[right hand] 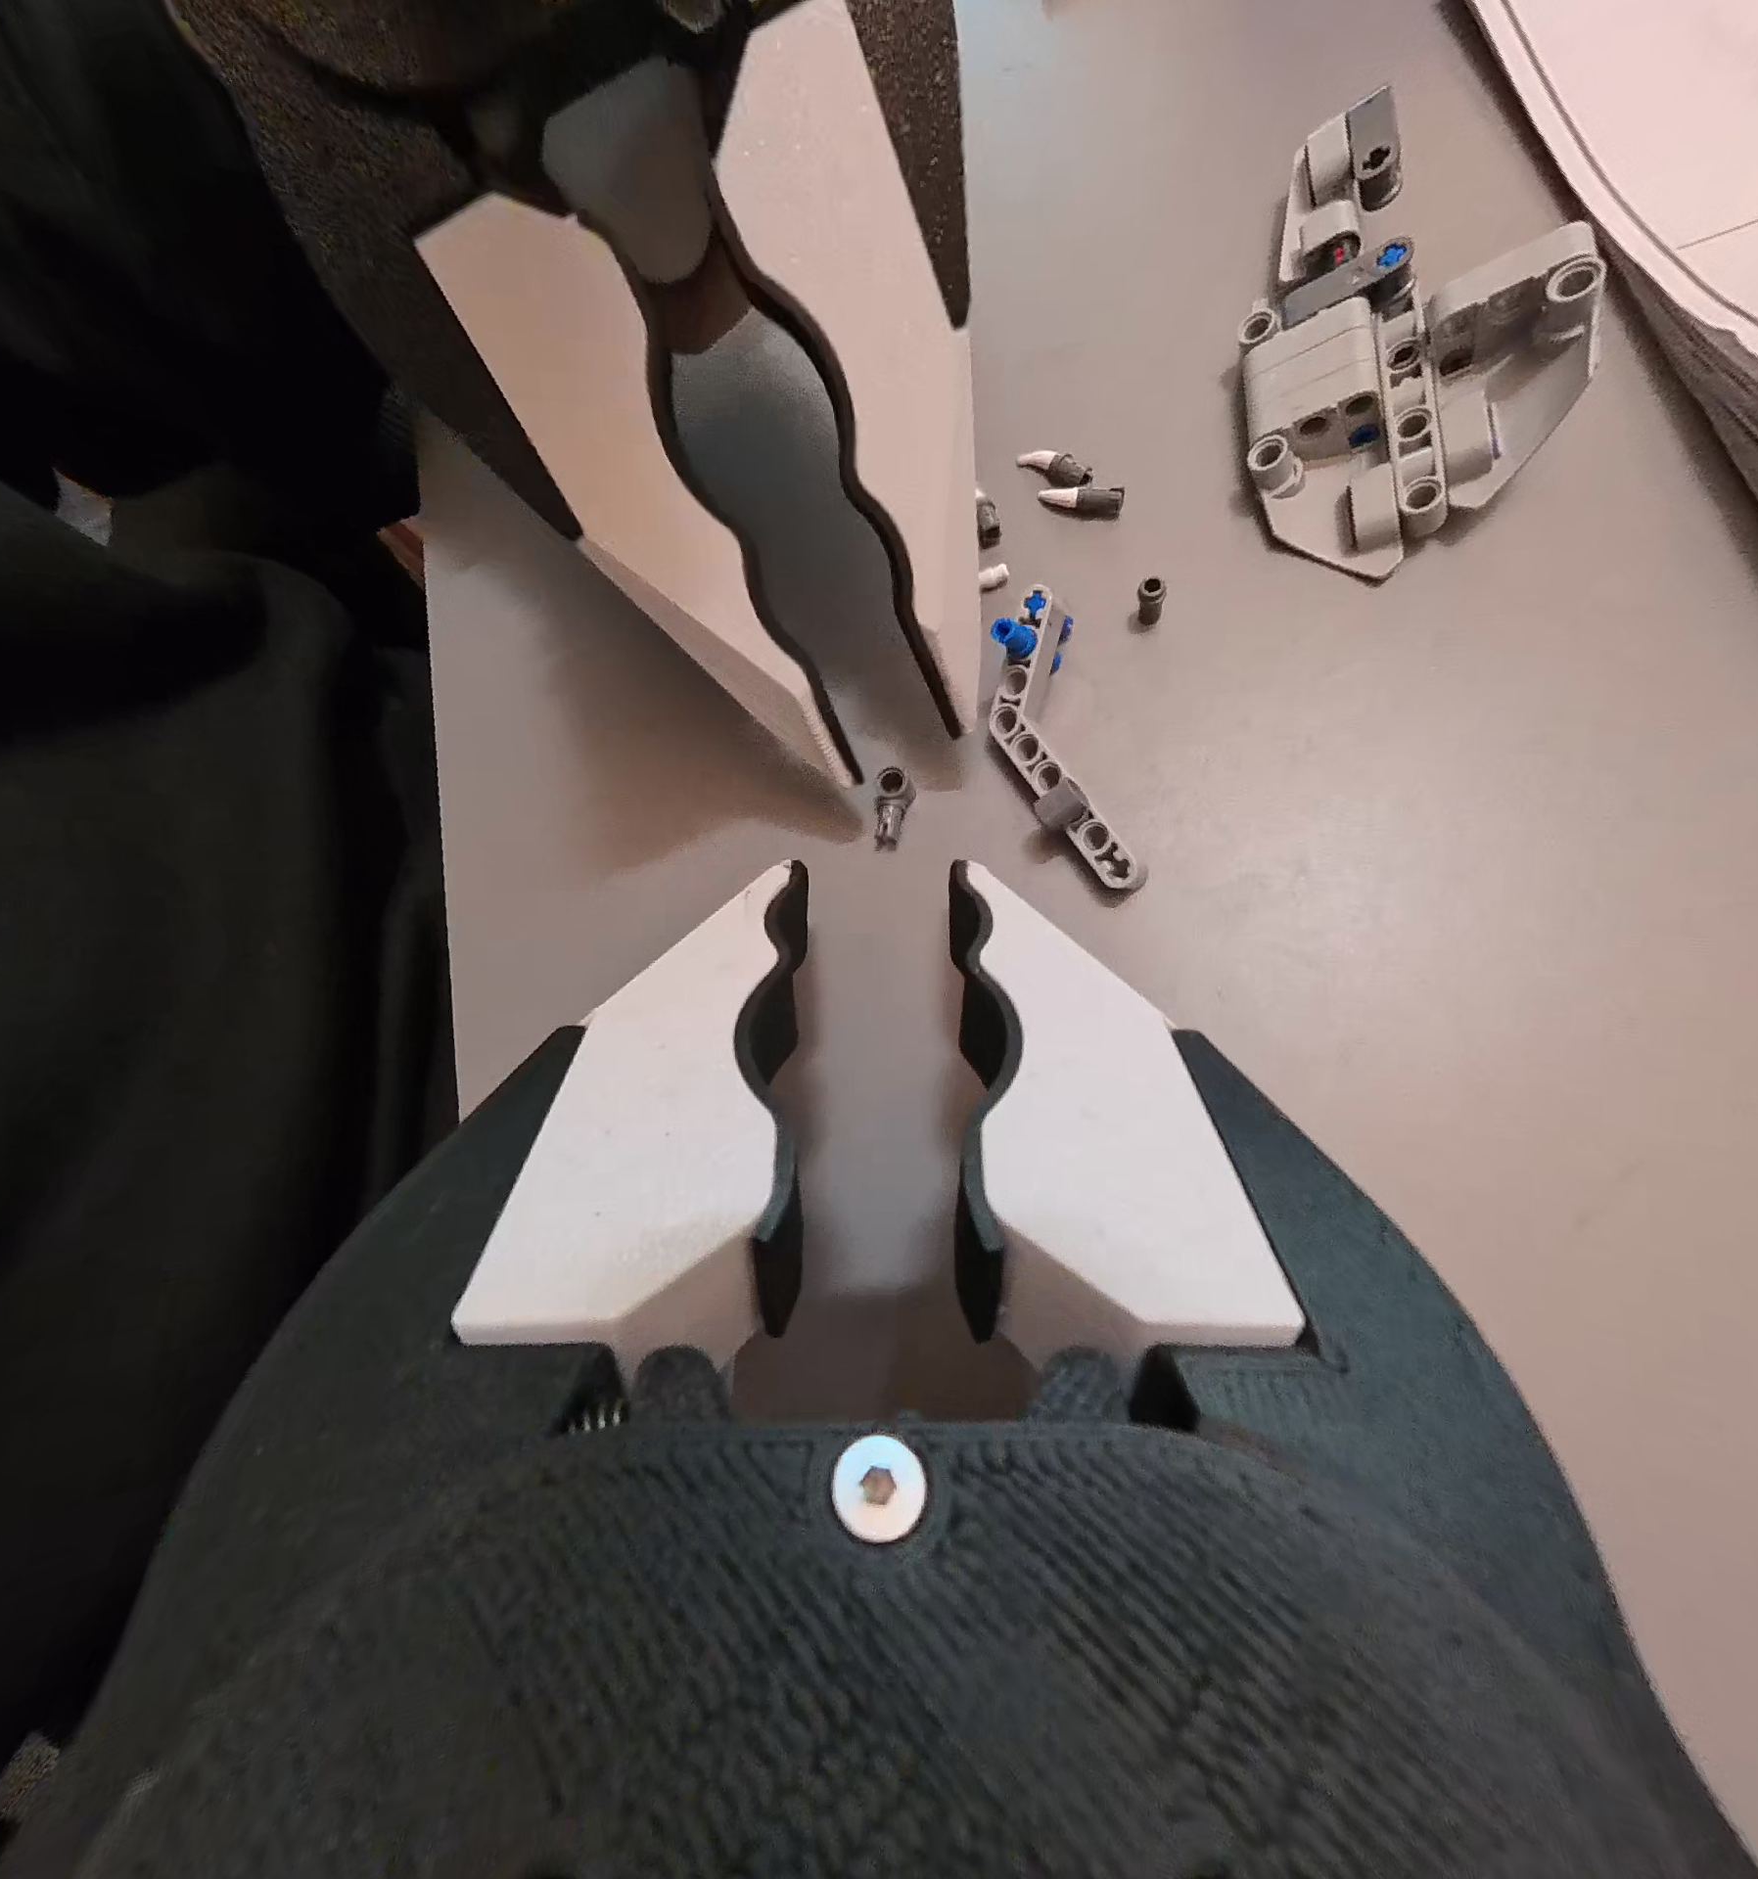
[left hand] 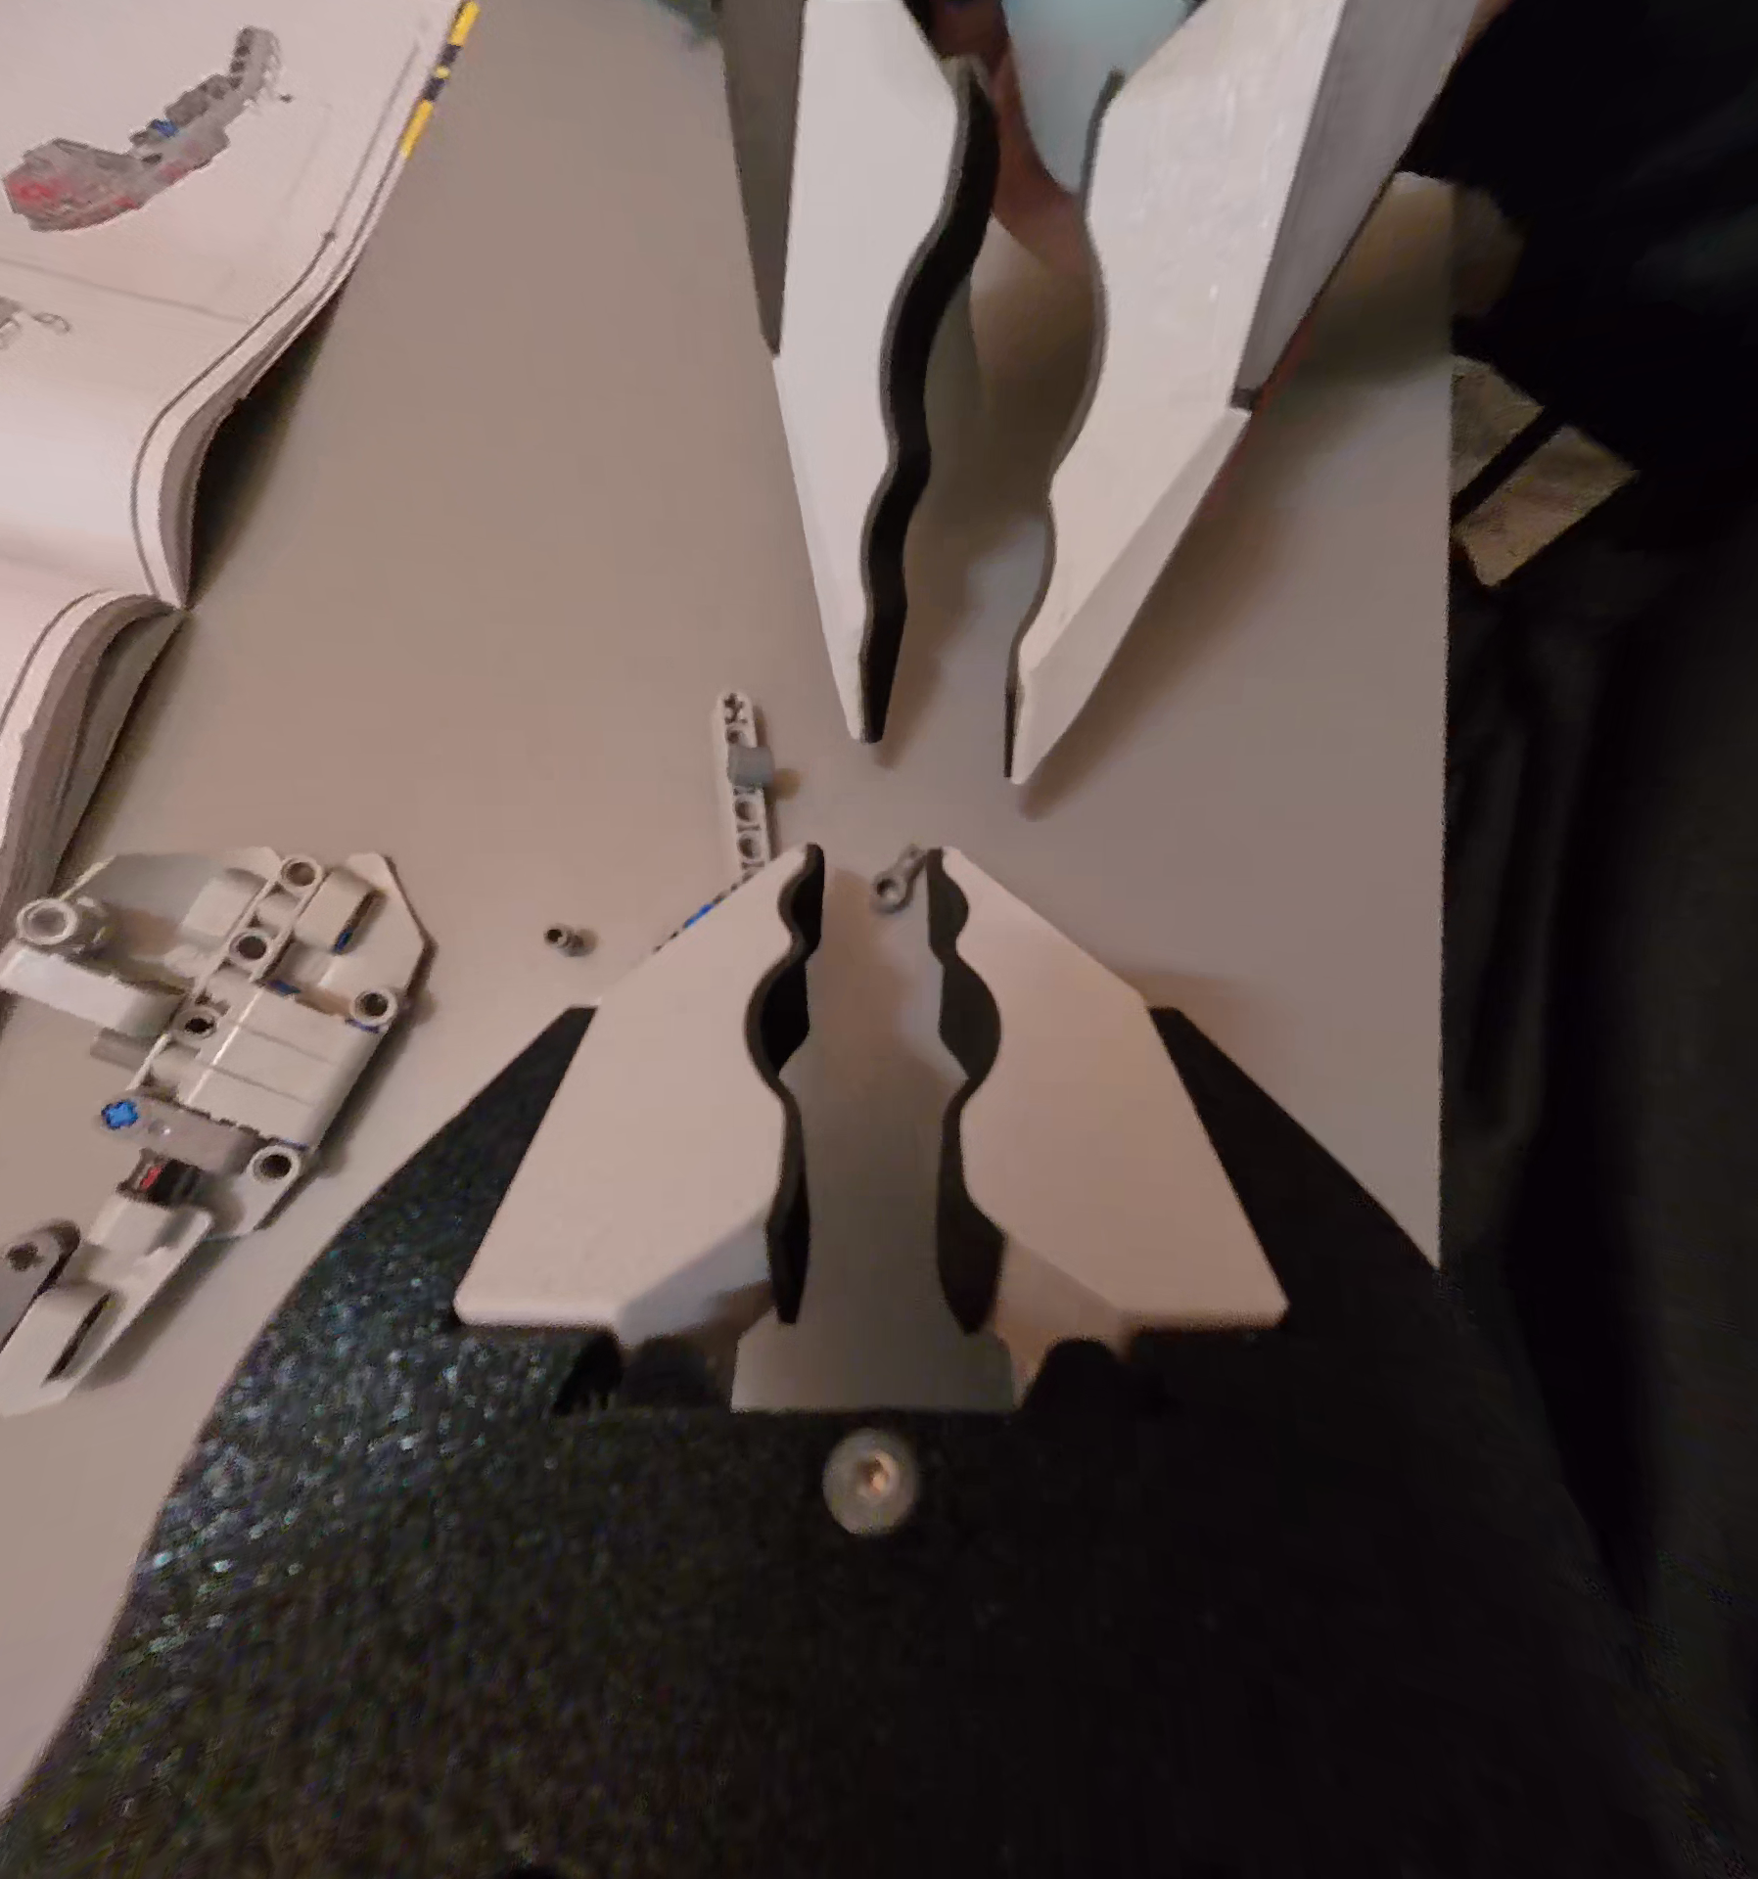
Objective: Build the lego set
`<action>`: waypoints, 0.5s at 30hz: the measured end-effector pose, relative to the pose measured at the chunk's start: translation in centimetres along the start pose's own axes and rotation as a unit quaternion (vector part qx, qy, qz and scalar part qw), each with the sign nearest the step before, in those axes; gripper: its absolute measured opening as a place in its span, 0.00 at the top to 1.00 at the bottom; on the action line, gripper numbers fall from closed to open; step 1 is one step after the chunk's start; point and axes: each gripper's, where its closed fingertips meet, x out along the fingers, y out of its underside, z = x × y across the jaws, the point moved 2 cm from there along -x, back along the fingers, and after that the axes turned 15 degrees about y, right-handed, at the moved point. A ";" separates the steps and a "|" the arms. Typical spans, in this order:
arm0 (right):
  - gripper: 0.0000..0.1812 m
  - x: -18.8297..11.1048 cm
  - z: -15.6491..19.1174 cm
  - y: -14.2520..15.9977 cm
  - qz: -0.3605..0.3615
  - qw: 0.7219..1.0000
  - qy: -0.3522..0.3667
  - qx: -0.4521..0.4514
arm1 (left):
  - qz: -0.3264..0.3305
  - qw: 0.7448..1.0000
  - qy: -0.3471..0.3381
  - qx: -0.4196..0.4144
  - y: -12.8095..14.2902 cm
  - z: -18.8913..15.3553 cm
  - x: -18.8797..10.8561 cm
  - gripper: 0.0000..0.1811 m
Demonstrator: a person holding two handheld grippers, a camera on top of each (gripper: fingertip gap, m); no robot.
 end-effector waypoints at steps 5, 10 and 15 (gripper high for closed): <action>0.85 -0.1 0.2 0.4 0.011 1.000 -0.010 -0.001 | 0.062 0.997 -0.015 0.042 1.0 0.1 0.7 0.95; 0.86 0.0 0.3 0.3 0.006 1.000 -0.019 0.013 | 0.065 0.991 -0.032 0.113 0.6 0.0 0.9 0.98; 0.84 -0.5 -0.4 -0.5 -0.042 0.995 -0.047 0.073 | 0.034 0.920 -0.172 0.350 -2.9 -1.0 -1.2 0.98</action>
